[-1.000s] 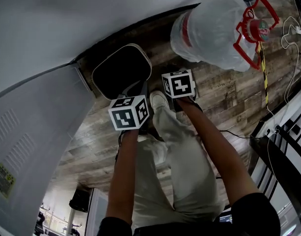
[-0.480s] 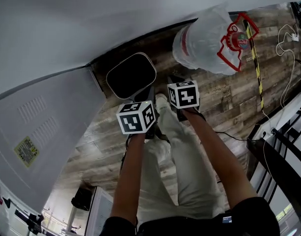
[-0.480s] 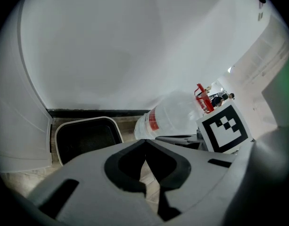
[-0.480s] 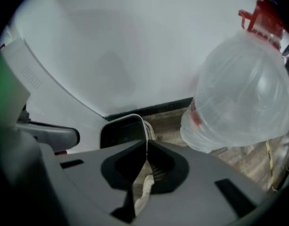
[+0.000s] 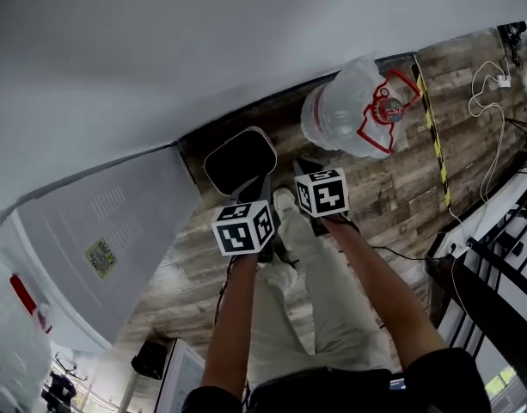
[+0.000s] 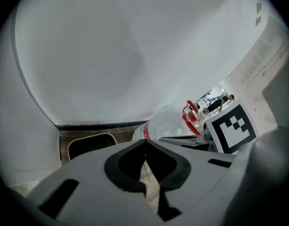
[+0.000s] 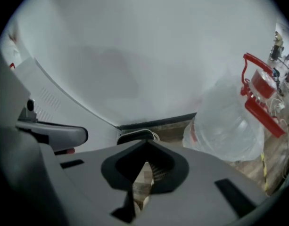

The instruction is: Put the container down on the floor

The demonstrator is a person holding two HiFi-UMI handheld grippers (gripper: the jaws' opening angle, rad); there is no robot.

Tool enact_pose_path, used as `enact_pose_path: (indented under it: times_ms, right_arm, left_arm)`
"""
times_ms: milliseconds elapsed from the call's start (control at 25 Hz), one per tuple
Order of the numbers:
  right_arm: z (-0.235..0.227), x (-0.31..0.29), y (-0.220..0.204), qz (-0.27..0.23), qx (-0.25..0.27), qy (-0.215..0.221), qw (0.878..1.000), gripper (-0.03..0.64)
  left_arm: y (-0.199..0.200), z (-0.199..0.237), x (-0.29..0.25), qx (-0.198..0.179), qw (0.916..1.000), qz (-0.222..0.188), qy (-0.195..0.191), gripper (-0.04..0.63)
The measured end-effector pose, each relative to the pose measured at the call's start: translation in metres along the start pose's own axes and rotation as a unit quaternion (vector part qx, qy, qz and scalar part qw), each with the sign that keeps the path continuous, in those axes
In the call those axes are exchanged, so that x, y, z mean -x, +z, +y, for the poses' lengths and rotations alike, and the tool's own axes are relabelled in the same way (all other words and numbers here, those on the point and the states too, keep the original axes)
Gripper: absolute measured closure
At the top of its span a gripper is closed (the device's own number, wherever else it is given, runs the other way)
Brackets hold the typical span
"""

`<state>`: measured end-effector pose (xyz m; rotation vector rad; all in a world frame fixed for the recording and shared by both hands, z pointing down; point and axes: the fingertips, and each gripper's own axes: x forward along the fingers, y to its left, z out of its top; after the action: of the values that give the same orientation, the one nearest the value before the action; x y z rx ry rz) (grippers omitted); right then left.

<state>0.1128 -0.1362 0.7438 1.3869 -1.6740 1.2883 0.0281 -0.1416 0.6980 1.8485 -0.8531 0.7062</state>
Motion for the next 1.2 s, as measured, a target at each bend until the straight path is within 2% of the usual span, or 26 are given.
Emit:
enact_pose_path:
  times_ms: [240,440,920,1200]
  right_arm:
    - [0.013,0.038,0.033,-0.010,0.008,0.007,1.000,0.586]
    - [0.023,0.074,0.043,-0.014,0.003,0.011,1.000,0.586]
    - [0.060,0.171,0.042,-0.026,0.000,0.025,0.999,0.586]
    - [0.087,0.249,0.073,-0.068,0.022,0.039,0.997,0.586]
  left_arm:
    - [0.026,-0.021,0.030,0.005,0.9999,-0.012,0.003,0.578]
    - [0.044,-0.033,0.058,0.003,0.9996,-0.026,0.015,0.578]
    - [0.051,-0.079,0.142,-0.016,0.9988,-0.037,0.029,0.578]
    - [0.092,-0.133,0.219,-0.046,0.9945,-0.089,0.030,0.578]
